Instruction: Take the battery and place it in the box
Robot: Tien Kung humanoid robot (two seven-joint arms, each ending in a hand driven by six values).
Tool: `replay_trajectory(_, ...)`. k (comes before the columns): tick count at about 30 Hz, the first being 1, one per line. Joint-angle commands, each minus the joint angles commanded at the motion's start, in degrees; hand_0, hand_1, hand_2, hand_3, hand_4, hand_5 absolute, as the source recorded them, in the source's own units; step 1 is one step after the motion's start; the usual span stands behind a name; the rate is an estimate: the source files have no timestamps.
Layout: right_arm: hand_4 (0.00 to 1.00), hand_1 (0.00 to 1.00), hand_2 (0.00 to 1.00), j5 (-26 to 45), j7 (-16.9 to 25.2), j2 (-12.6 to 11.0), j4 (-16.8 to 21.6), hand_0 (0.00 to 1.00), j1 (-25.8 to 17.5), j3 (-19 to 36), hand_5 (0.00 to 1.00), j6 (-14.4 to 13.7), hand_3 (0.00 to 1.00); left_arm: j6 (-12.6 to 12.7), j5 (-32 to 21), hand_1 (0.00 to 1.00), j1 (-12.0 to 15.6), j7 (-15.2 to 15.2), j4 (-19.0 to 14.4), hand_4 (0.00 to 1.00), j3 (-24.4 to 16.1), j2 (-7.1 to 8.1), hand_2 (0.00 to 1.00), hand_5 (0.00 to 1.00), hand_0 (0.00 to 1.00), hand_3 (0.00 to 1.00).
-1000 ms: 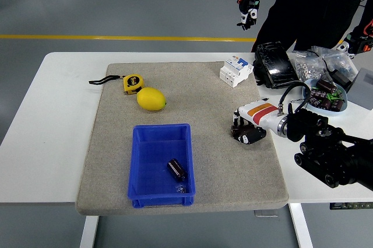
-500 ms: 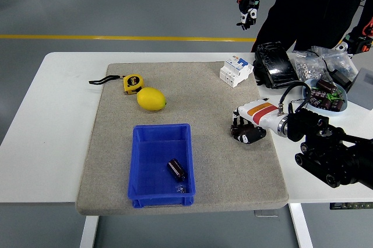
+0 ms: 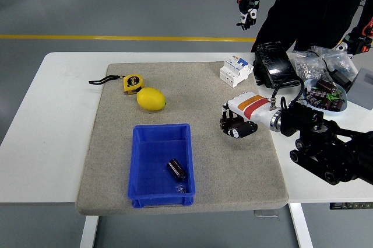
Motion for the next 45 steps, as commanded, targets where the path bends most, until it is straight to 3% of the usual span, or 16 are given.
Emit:
replay_trajectory(14,0.611,0.378,0.489,-7.7,-4.8,0.9,17.2,0.198,2.6,0.6,0.312,1.2,0.482,-0.1,0.7,0.6,0.8,0.2,0.1,0.632,-0.6,0.37,0.636,0.59,0.58,0.58)
replay_trajectory(20,0.626,0.406,0.506,-10.6,-7.1,2.1,23.2,0.244,3.6,-0.8,0.309,3.4,0.497,-0.1,0.7,0.597,0.5,0.3,0.1,0.632,-0.6,0.43,0.635,0.588,0.579,0.58)
replay_trajectory(23,0.626,0.406,0.506,-11.9,-8.0,2.7,24.3,0.244,3.9,-0.9,0.309,5.1,0.497,-0.1,0.6,0.597,0.4,0.2,0.1,0.632,-0.4,0.48,0.635,0.588,0.579,0.58)
replay_trajectory(24,0.719,0.484,0.653,-12.1,-8.3,2.8,24.5,0.329,3.9,-0.8,0.31,5.7,0.631,-0.1,0.5,0.595,0.3,0.2,0.1,0.632,-0.4,0.51,0.635,0.588,0.58,0.581)
replay_trajectory(29,0.719,0.484,0.653,-11.9,-8.5,3.1,24.8,0.329,4.4,0.0,0.31,8.1,0.631,0.0,0.5,0.595,0.2,0.2,0.1,0.632,-0.4,0.59,0.635,0.588,0.58,0.581)
replay_trajectory(30,0.813,0.627,0.787,-11.8,-8.4,3.1,24.8,0.473,4.5,0.2,0.342,8.3,0.864,0.0,0.4,0.593,0.2,0.2,0.2,0.632,-0.4,0.62,0.634,0.589,0.581,0.581)
replay_trajectory(34,0.813,0.627,0.787,-12.3,-7.5,3.3,24.8,0.473,4.7,0.8,0.342,8.8,0.864,-0.1,0.7,0.593,0.2,0.3,0.2,0.632,-0.6,0.66,0.634,0.589,0.581,0.581)
replay_trajectory(40,0.777,0.647,0.807,-12.6,-6.3,3.4,24.9,0.517,4.2,1.8,0.318,7.1,0.873,-0.2,1.4,0.591,0.2,0.4,0.1,0.631,-1.0,0.66,0.634,0.588,0.581,0.581)
replay_trajectory(45,0.748,0.645,0.805,-13.2,-5.6,1.2,25.3,0.516,2.7,7.3,0.318,5.5,0.834,0.2,0.6,0.591,0.1,0.2,0.2,0.632,-0.7,0.5,0.63,0.589,0.583,0.581)
